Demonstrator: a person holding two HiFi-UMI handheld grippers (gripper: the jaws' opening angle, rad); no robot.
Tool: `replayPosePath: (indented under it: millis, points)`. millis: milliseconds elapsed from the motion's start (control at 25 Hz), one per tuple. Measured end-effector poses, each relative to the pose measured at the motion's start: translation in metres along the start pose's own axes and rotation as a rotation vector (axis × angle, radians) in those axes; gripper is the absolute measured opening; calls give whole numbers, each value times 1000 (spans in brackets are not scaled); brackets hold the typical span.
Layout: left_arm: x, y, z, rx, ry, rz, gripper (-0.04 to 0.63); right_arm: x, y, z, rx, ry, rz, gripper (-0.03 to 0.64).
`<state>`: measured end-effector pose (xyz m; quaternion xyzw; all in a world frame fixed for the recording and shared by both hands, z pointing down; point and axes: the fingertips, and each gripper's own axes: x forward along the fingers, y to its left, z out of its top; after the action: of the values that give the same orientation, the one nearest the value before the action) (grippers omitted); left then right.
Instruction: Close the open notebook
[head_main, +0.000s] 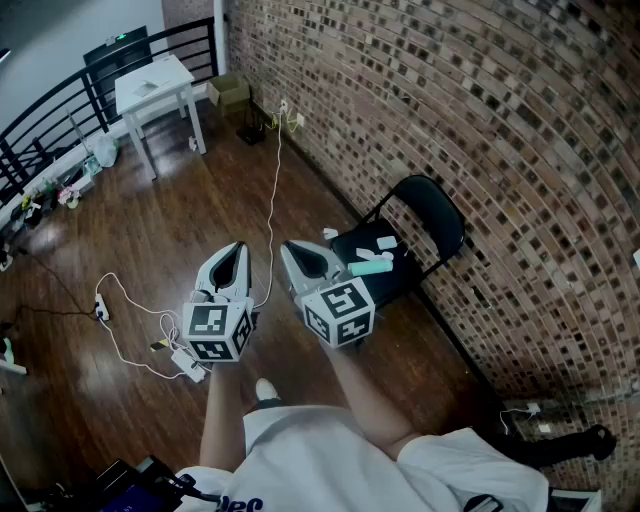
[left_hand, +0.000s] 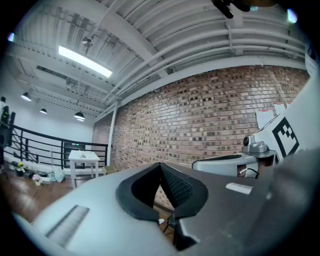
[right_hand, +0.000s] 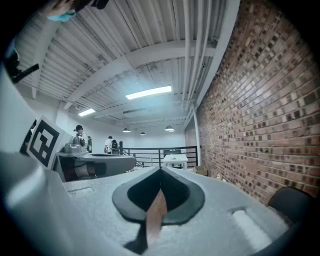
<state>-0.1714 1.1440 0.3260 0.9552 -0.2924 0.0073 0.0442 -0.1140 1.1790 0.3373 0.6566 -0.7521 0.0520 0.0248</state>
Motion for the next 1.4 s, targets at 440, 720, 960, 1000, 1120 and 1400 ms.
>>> replayPosePath:
  millis: [440,720,960,1000,1120,1400]
  points:
    - [-35,164,19,0,-28,181,15,142,97,23,-28,-15,181,-12]
    - [-55,232,10,-57,-33,272,15,196,141,16,-23,28,274,-12]
    - [-62,259,6,-80,-37,299,15,217,159,18,-54,30,293,-12]
    - [-60,261,4,-84,-36,301,15,219,159,17,-55,32,296,-12]
    - [-51,260,-6,-95,-23,299,15,223,150,7,-41,45,294,-12]
    - [-10,269,-21,-95,18,284,15,251,117,-3,0,63,286,-12]
